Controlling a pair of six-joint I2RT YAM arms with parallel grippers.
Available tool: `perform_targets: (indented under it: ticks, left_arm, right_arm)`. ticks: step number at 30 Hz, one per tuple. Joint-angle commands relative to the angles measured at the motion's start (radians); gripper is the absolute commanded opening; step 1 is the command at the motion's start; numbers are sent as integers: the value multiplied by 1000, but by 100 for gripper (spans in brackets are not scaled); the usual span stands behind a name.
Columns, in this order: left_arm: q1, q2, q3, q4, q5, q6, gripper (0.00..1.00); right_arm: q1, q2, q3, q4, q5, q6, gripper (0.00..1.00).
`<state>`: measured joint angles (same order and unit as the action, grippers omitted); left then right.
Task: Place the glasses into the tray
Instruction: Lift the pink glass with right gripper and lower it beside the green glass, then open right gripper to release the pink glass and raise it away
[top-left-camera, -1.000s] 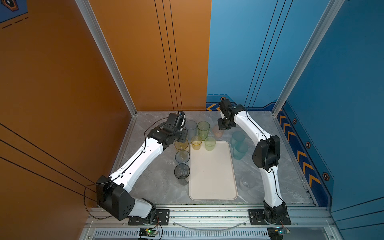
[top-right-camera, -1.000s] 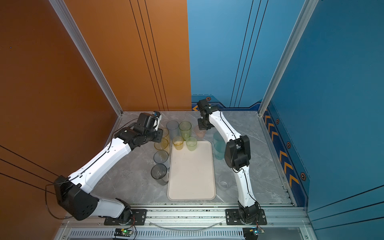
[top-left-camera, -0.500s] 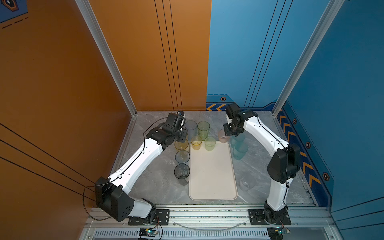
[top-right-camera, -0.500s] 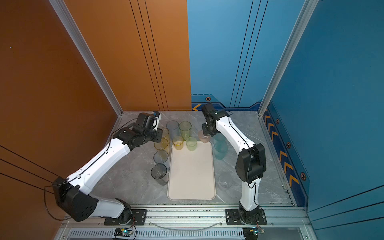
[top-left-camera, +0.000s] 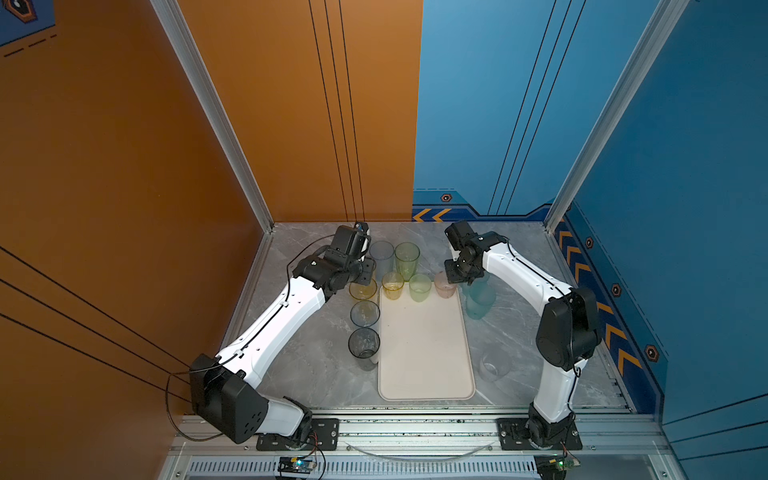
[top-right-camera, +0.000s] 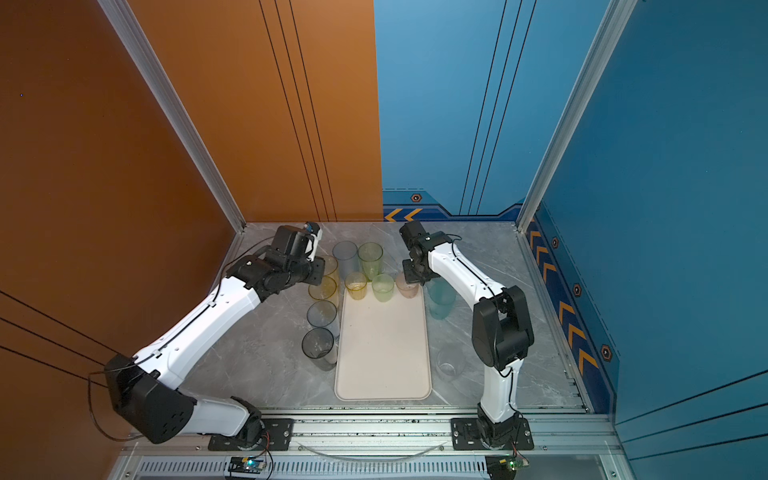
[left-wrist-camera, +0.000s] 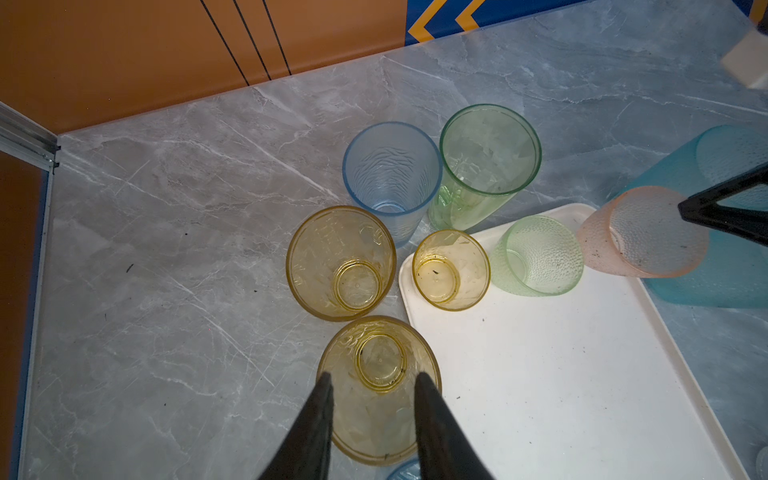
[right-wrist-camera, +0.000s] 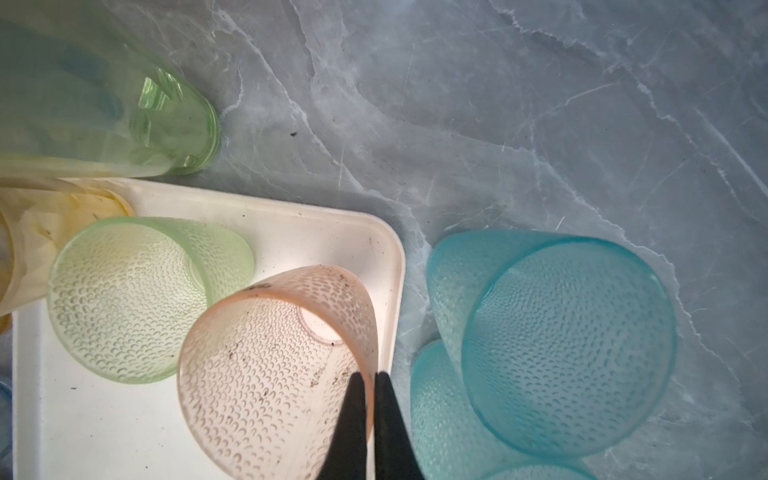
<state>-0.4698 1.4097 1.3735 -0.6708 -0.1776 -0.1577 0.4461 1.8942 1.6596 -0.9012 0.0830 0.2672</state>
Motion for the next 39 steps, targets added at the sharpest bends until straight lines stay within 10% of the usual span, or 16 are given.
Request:
perform_targets:
  ticks: [1, 39]
  left_arm:
    - [-1, -26, 6, -19, 2, 12, 35]
    - [-1, -6, 19, -22, -4, 16, 37]
  right_arm:
    - [-2, 23, -11, 31, -4, 18, 0]
    - [-40, 80, -47, 74, -31, 35, 19]
